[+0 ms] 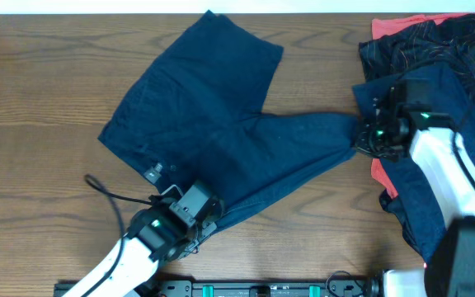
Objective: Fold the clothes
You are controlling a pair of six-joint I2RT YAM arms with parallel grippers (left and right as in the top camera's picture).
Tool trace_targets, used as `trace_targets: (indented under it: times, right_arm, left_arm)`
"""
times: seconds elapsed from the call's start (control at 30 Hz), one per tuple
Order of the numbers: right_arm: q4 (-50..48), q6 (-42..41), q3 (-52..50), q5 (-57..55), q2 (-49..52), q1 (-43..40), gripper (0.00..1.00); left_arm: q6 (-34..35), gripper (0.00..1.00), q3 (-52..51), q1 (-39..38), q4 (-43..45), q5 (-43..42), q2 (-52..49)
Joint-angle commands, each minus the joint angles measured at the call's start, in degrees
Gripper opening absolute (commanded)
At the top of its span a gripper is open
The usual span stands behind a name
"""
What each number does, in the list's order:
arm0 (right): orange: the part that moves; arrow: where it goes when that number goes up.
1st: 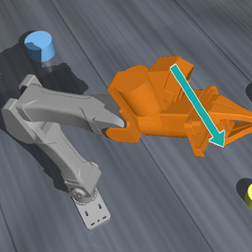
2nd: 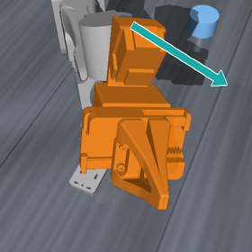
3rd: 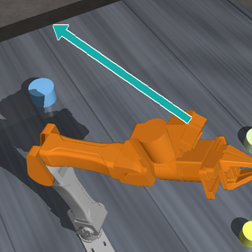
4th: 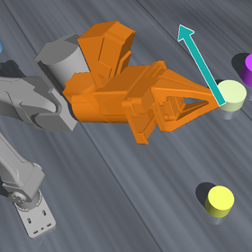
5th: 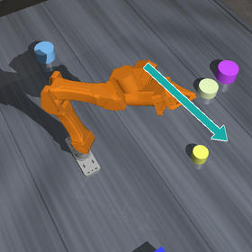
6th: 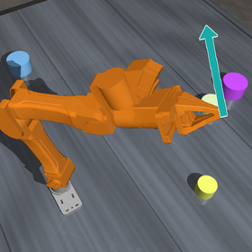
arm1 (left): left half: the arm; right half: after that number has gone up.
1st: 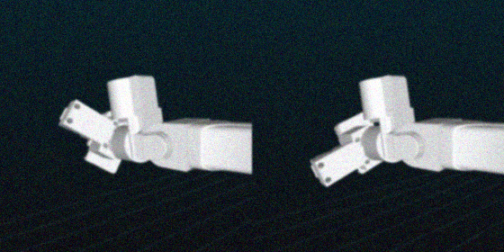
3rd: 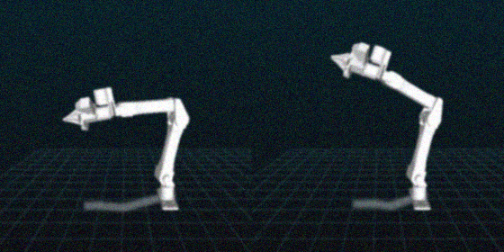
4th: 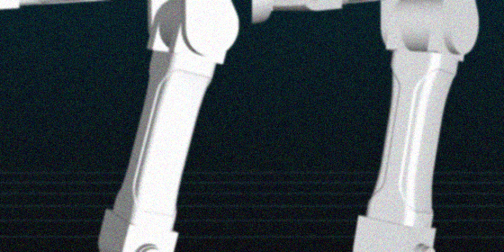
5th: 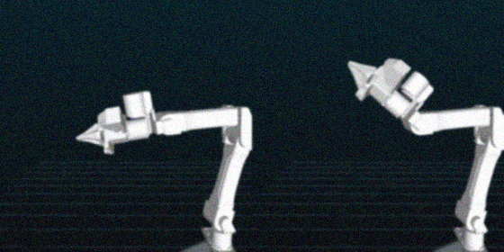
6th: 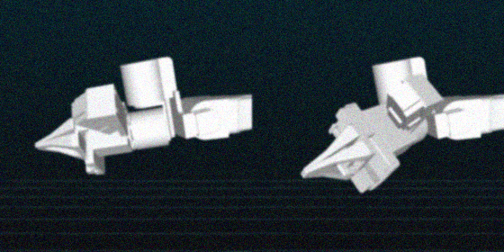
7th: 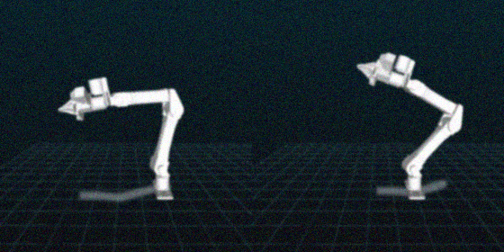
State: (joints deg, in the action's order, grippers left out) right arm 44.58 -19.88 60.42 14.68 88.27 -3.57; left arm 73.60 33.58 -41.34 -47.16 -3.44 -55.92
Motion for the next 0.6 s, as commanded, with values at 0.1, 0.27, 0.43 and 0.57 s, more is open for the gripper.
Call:
trace_targets:
  times: [0.1,0.27,0.43,0.57]
  right_arm:
    - [3.26,2.64,1.46,-6.10,-12.48,-5.66,0.01]
    - [4.37,6.71,1.51,-6.29,-21.29,-7.17,0.01]
    - [0.28,8.96,1.51,-5.25,-24.57,-5.95,0.01]
    - [-8.37,9.25,1.51,0.07,-22.60,-2.36,0.01]
  left_arm:
    - [-6.54,0.06,5.14,0.28,-4.57,2.62,10.29]
    - [-6.51,0.06,6.80,0.28,-5.92,2.71,17.22]
    - [-6.49,0.06,6.80,0.31,-5.25,10.95,19.02]
    - [-6.49,0.06,6.78,0.31,-1.64,21.59,18.05]
